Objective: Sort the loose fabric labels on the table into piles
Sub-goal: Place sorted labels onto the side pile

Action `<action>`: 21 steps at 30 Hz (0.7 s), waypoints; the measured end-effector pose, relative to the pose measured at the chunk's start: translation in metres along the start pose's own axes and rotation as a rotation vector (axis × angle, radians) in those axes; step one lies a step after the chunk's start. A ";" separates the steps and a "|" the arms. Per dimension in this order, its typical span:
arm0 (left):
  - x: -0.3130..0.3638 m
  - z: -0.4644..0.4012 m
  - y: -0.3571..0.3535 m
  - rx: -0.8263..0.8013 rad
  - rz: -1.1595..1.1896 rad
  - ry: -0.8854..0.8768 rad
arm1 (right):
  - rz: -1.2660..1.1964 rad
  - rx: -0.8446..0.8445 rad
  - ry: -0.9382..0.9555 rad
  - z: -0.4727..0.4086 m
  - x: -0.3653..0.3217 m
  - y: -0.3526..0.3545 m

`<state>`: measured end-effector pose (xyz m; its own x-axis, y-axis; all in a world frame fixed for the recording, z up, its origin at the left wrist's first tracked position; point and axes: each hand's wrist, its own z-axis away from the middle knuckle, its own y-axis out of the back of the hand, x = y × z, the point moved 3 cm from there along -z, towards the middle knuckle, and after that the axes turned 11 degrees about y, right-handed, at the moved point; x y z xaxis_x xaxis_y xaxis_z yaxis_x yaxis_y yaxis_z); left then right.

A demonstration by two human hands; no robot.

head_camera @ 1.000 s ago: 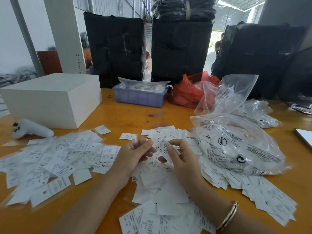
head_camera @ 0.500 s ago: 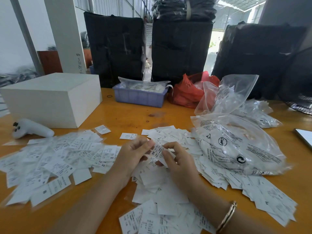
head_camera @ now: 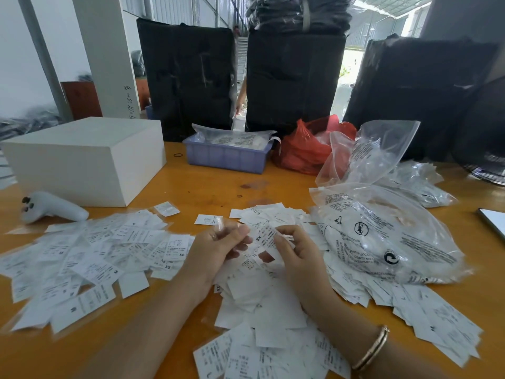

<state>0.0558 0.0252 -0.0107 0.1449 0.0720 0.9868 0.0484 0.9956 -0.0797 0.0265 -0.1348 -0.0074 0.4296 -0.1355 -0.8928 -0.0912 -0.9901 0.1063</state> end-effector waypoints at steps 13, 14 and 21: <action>-0.001 -0.001 0.001 0.035 0.093 0.004 | 0.009 -0.025 0.051 0.001 -0.003 -0.003; -0.001 -0.001 0.002 0.039 0.097 0.004 | 0.024 -0.025 0.058 0.001 -0.004 -0.003; -0.001 0.000 0.000 0.038 0.054 0.013 | 0.127 -0.063 0.130 0.005 -0.011 -0.006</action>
<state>0.0561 0.0247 -0.0116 0.1589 0.1247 0.9794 0.0024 0.9919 -0.1267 0.0178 -0.1271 -0.0003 0.5312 -0.2590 -0.8067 -0.0978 -0.9645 0.2453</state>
